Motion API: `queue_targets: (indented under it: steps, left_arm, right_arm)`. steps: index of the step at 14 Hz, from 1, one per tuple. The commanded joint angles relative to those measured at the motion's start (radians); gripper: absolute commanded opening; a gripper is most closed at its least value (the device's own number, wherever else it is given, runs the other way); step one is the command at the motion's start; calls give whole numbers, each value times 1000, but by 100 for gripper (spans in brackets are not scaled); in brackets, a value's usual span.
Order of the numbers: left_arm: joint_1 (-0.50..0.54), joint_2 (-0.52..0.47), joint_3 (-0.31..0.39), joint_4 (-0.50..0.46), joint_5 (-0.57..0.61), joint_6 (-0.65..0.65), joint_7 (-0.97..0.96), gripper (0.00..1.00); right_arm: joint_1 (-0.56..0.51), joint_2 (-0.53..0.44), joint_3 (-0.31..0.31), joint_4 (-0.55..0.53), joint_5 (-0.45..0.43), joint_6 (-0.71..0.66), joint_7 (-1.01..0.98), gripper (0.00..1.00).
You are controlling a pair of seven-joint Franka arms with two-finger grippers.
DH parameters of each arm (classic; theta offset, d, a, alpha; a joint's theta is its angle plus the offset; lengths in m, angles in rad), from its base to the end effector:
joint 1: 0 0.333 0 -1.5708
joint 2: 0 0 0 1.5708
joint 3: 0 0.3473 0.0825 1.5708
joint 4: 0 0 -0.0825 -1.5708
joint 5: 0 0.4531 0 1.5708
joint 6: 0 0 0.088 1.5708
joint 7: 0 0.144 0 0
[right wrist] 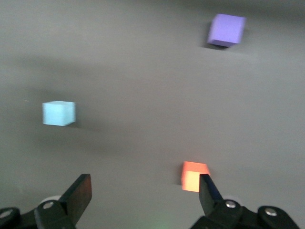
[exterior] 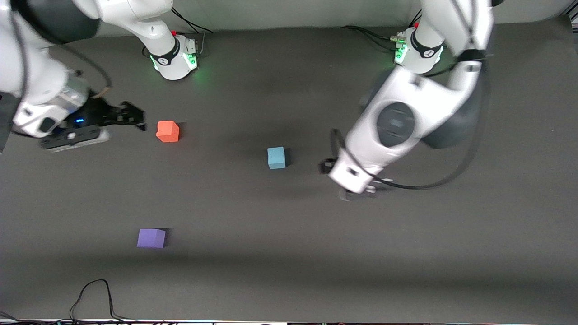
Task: Place blue block between orange and purple blocks
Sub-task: 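Release the blue block while the right gripper reaches toward it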
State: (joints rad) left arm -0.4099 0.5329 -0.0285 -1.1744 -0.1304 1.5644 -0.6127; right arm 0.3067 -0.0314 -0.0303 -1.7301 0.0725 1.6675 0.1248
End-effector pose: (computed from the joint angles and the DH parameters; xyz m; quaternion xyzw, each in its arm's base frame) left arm 0.6953 -0.3414 0.4569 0.9906 0.0922 -0.0977 0.0270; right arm 0.5890 0.1770 0.5604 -0.9966 -0.0716 0.0226 0.0327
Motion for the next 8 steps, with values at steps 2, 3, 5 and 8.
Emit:
queue_targets:
  steps: [2, 3, 5, 8]
  left_arm:
    - [211, -121, -5, -141, 32, -69, 284, 100]
    - [261, -160, -5, -186, 55, -63, 350, 100]
    - [357, -223, -5, -263, 80, -44, 517, 100]
    - [421, -303, -5, -364, 120, 23, 590, 100]
  right_arm:
    - [237, 102, -8, 116, 56, -2, 233, 100]
    - [293, 134, -8, 145, 84, 1, 301, 100]
    - [389, 188, -10, 179, 76, 8, 396, 100]
    - [460, 234, -10, 173, 75, 46, 469, 100]
